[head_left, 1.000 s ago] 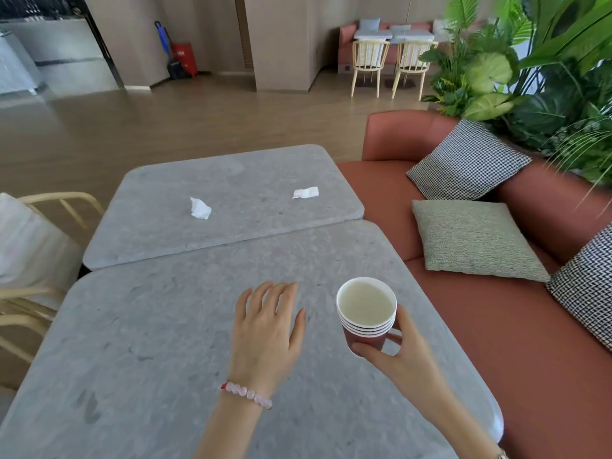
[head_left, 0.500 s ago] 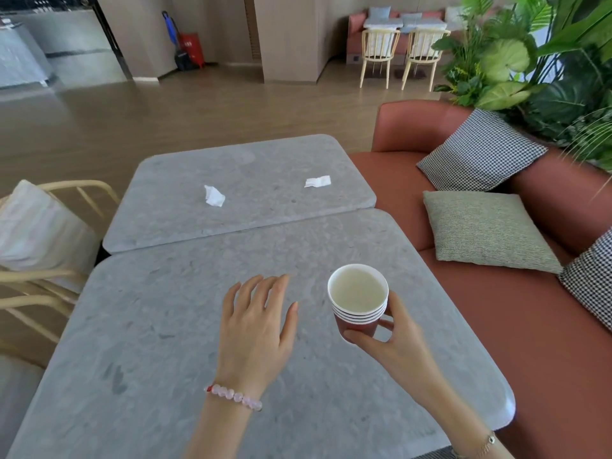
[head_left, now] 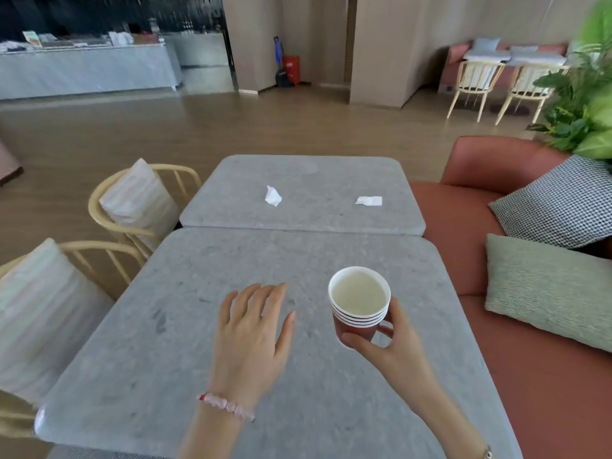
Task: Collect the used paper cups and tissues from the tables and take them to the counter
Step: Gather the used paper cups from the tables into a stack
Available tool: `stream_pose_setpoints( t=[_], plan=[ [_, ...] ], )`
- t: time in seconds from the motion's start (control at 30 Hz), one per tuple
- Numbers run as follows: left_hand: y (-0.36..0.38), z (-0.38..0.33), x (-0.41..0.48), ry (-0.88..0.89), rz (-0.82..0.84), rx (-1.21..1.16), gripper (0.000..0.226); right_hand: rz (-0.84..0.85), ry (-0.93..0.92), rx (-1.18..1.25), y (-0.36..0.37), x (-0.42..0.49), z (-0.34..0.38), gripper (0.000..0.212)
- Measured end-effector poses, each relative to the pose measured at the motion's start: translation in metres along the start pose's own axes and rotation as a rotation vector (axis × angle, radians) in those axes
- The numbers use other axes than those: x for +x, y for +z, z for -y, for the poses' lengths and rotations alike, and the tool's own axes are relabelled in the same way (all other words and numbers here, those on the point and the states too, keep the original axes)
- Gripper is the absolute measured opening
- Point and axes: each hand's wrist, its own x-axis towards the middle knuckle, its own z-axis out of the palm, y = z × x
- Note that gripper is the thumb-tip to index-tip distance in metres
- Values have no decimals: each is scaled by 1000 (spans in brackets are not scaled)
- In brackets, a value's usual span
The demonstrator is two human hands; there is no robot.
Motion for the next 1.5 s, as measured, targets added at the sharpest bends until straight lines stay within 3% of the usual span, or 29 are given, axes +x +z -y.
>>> stream_pose_setpoints(
  t=[0.4, 0.77, 1.5],
  plan=[
    [-30, -28, -54, -234, 23, 106, 43, 240, -74, 53, -9, -13, -8, 66],
    [-69, 16, -98, -413, -61, 220, 42, 456, -167, 53, 59, -18, 17, 67],
    [-211, 264, -272, -771, -202, 432, 42, 941, -270, 62, 409, -130, 122, 68]
  ],
)
